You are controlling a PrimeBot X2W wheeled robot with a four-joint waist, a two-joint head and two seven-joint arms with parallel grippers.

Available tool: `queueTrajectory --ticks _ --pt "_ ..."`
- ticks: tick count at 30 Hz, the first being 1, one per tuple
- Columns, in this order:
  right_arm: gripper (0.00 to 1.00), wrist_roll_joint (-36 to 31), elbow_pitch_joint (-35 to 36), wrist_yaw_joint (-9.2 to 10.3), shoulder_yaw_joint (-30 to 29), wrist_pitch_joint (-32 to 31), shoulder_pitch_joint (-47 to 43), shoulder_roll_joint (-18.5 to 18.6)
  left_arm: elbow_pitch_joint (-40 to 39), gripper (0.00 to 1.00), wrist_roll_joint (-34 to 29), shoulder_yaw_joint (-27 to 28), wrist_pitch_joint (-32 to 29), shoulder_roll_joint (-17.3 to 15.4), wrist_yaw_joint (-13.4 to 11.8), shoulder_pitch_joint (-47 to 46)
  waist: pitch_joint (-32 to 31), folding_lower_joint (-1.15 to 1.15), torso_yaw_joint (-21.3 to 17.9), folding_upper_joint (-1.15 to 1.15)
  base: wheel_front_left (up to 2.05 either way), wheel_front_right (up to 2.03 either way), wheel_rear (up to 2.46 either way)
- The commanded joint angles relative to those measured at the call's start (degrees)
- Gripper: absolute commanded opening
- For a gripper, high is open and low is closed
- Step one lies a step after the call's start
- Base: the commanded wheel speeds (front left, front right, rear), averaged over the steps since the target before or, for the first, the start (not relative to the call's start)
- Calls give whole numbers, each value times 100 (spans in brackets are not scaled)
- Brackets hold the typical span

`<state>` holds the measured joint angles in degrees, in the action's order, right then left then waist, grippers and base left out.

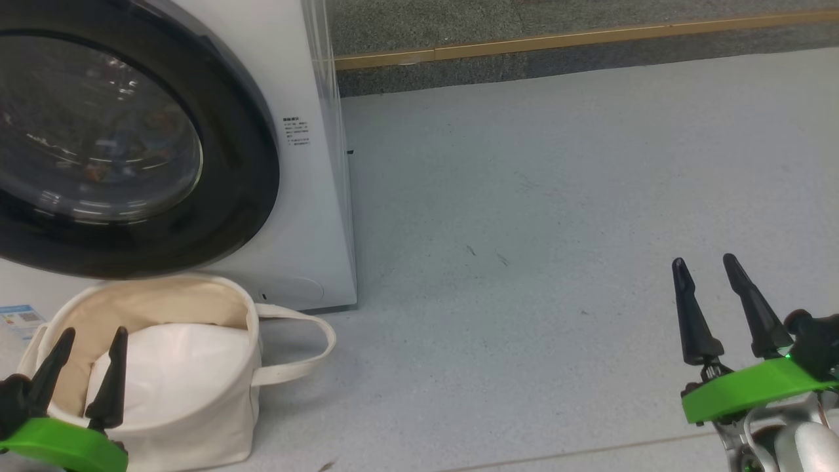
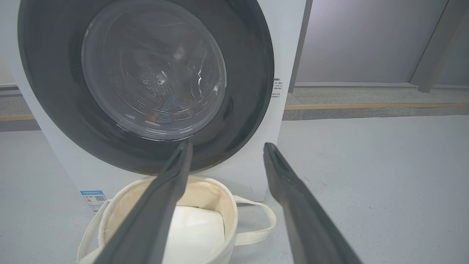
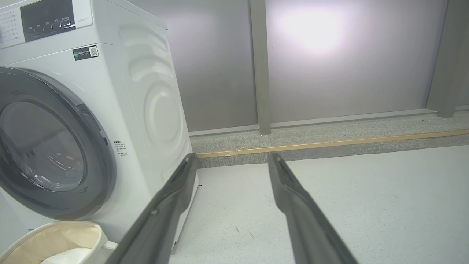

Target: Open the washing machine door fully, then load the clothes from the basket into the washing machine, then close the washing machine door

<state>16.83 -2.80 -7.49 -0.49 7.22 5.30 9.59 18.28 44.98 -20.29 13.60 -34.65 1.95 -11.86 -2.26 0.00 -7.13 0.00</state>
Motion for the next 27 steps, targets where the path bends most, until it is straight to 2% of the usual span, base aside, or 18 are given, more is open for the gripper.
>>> queueTrajectory --ticks 1,27 --pt "100 34 218 0 107 51 86 45 -148 100 55 294 17 -323 -13 -212 1 0 21 0 0 0 0" --pt "100 20 138 0 32 94 87 26 -253 100 54 218 -12 -416 -21 -233 10 0 88 0 0 0 0"
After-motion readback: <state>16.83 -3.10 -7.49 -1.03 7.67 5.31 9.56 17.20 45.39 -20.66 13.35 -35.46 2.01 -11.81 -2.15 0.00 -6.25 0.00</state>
